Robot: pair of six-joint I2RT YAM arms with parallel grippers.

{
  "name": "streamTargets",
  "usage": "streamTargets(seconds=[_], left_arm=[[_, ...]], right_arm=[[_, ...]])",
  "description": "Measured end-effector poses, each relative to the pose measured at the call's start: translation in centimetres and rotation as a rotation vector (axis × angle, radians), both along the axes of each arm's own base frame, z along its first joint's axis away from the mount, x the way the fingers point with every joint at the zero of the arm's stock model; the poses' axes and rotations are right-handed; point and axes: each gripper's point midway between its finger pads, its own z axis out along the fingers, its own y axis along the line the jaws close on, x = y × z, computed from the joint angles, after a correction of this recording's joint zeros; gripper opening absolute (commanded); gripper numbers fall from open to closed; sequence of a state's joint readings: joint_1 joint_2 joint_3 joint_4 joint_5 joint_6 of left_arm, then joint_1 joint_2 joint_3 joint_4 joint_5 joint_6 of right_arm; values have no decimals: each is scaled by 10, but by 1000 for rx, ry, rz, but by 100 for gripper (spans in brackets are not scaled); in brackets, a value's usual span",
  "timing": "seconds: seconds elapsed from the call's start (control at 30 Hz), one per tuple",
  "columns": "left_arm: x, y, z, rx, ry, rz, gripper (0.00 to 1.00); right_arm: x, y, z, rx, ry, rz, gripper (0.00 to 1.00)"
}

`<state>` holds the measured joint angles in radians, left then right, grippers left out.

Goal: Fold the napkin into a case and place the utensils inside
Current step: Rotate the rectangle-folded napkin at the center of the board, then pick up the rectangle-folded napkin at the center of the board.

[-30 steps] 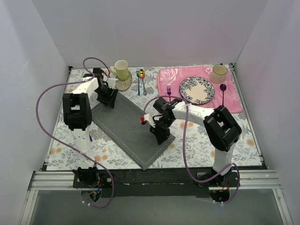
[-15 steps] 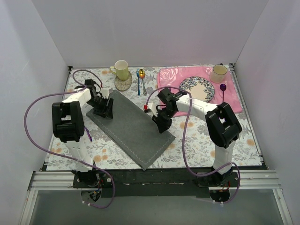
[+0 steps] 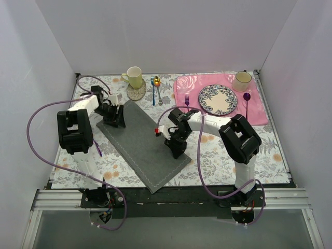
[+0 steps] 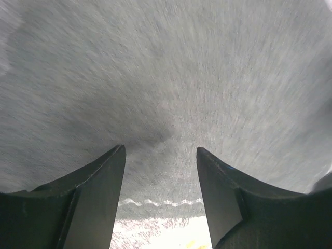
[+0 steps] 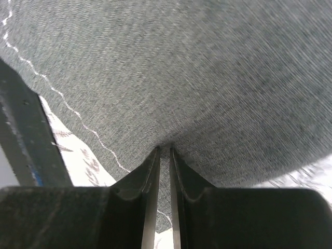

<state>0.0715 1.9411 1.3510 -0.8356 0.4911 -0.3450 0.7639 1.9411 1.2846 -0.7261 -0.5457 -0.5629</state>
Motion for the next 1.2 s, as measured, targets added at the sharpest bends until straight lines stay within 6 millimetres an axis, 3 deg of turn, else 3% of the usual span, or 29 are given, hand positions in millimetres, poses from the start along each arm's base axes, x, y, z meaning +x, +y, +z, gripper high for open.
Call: streamTargets(seconds=[0.2, 0.37, 0.47, 0.8, 1.2], left_arm=[[72, 40, 37, -42, -149, 68, 57], [106, 59, 64, -8, -268, 43, 53], [106, 55, 53, 10, -263, 10, 50], [77, 40, -7, 129, -181, -103, 43], [91, 47, 1, 203, -235, -109, 41]], right_arm=[[-15, 11, 8, 21, 60, 12, 22], [-8, 26, 28, 84, 88, -20, 22], [-1, 33, 35, 114, 98, -57, 22], [19, 35, 39, 136, 112, -169, 22], [16, 36, 40, 140, 137, -185, 19]])
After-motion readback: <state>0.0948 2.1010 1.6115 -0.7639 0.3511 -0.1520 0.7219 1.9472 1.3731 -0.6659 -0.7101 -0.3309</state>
